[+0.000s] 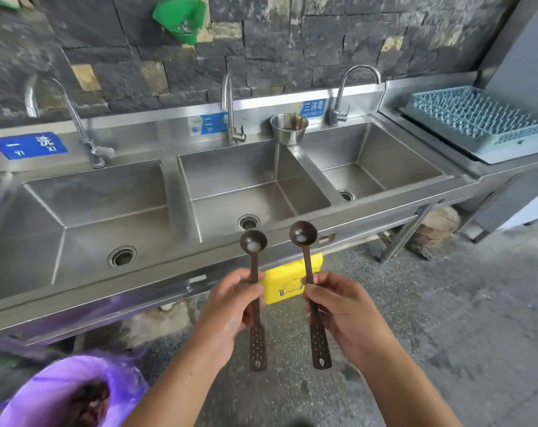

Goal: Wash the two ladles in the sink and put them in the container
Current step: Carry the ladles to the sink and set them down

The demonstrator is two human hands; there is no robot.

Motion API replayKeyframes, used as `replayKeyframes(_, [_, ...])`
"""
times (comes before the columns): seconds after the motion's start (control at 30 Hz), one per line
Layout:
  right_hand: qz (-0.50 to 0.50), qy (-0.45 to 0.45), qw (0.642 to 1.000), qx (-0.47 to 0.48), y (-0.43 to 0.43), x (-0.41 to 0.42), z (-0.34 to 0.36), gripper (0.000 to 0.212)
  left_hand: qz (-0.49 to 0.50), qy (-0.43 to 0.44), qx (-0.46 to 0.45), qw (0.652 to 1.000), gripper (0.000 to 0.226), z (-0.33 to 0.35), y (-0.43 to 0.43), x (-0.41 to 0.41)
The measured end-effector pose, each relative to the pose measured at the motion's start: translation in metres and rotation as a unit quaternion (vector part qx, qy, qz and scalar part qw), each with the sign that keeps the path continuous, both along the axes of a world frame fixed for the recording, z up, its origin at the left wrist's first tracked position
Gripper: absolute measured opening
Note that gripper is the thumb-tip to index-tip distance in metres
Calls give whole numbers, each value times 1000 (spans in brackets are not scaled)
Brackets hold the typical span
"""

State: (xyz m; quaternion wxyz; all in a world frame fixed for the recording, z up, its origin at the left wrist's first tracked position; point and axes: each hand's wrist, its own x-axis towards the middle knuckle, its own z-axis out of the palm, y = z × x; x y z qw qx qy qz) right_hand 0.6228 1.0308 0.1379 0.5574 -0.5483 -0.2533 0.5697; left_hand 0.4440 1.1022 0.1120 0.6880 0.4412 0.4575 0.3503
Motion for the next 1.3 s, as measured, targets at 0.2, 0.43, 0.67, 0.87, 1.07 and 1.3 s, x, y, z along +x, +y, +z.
replayKeyframes(0.2, [25, 14, 1000, -1, 81, 39, -9, 25, 45, -6, -32, 998, 17, -8, 67, 28])
replayKeyframes(0.43, [98, 1, 995, -14, 205, 97, -18, 14, 130, -20, -67, 989, 19, -8, 162, 79])
replayKeyframes(0.67, [179, 6, 983, -31, 303, 129, -19, 7, 207, -2, -80, 975, 18, -12, 218, 96])
replayKeyframes(0.87, [211, 0, 976, -56, 361, 125, -34, 4, 230, 3, -99, 968, 19, -18, 255, 92])
replayKeyframes(1.07, [217, 16, 973, -76, 424, 104, -57, 8, 231, -3, -108, 967, 17, -31, 320, 76])
replayKeyframes(1.3, [199, 10, 972, -127, 501, 72, -92, 19, 191, 63, -139, 970, 18, -66, 416, 46])
